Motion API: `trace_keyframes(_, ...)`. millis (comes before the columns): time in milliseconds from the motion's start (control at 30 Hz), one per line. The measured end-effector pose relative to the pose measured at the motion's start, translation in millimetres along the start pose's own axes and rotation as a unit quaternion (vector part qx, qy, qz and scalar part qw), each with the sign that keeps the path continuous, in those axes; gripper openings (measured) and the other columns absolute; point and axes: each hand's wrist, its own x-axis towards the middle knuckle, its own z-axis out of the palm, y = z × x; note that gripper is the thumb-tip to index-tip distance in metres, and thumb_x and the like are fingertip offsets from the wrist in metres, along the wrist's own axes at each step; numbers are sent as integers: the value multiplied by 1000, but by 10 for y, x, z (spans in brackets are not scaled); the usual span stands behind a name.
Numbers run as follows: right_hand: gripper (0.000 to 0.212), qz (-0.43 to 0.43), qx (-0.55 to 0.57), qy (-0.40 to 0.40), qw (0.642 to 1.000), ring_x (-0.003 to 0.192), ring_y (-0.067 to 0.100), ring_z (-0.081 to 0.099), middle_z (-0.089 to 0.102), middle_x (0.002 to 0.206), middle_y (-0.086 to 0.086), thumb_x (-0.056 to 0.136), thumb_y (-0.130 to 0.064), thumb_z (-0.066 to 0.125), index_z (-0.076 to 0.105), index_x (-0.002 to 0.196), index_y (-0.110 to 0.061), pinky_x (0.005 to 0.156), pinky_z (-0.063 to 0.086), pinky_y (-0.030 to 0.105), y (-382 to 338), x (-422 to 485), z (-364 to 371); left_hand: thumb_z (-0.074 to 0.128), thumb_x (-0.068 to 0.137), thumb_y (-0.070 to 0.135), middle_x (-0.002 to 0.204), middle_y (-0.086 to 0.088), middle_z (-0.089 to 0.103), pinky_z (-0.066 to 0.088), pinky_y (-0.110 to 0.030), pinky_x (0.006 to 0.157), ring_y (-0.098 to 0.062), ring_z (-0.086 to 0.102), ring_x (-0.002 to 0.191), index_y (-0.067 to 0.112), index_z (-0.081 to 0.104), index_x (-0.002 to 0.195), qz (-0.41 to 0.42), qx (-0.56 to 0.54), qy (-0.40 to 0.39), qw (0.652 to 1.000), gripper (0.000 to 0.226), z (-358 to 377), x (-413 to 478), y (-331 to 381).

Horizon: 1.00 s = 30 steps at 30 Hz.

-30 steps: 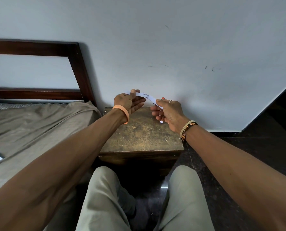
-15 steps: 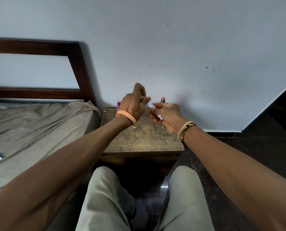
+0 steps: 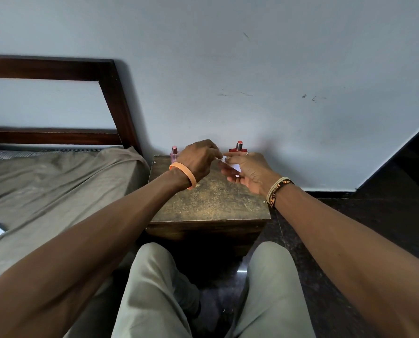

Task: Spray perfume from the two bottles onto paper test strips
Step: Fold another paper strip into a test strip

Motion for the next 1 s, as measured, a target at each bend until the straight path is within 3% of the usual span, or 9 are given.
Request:
trace_keyframes(167, 24, -7, -34, -8, 999, 81, 21, 71, 74, 98, 11, 87, 1, 71, 70, 109, -10, 72, 56, 33, -1, 0, -31, 63, 82, 5, 106, -6, 68, 52, -34, 78, -25, 64, 96, 15, 76, 92, -30, -31, 10, 999, 19, -4, 24, 33)
trace_keyframes(300, 24, -17, -42, 28, 999, 93, 27, 70, 74, 101, 10, 77, 0, 80, 72, 89, -19, 84, 59, 42, 41, 30, -41, 70, 75, 9, 103, -4, 70, 50, -28, 78, -20, 65, 94, 18, 78, 88, -61, -87, 26, 994, 17, 29, -6, 77)
trace_keyframes(433, 26, -13, -38, 34, 999, 94, 29, 71, 75, 99, 11, 71, -1, 85, 73, 87, -18, 78, 59, 40, 56, 39, -60, 79, 74, 15, 101, -6, 70, 52, -31, 77, -20, 65, 92, 15, 78, 92, -47, -110, 9, 993, 18, 30, -22, 59)
trace_keyframes(600, 21, -6, -5, 38, 999, 82, 28, 71, 72, 102, 17, 77, 3, 80, 70, 86, -14, 52, 52, 26, 35, 31, -106, 77, 78, 11, 95, -8, 72, 54, -34, 72, -25, 67, 85, 12, 78, 91, -26, -100, 26, 994, 13, 48, -10, 7)
trace_keyframes(833, 24, 10, 12, 12, 1000, 75, 23, 70, 72, 95, 15, 78, -1, 80, 67, 97, -7, 53, 52, 26, 53, 42, -112, 76, 76, 5, 95, -12, 71, 56, -37, 68, -30, 67, 85, 10, 76, 100, 45, -62, 8, 997, 25, 72, -3, 48)
trace_keyframes(1000, 25, 12, 25, 4, 1000, 72, 20, 70, 74, 96, 16, 84, -8, 76, 69, 108, -2, 54, 55, 27, 55, 73, -164, 70, 83, 7, 94, -8, 72, 56, -36, 73, -26, 67, 85, 11, 76, 96, 15, -79, 31, 996, 15, 109, -7, -29)
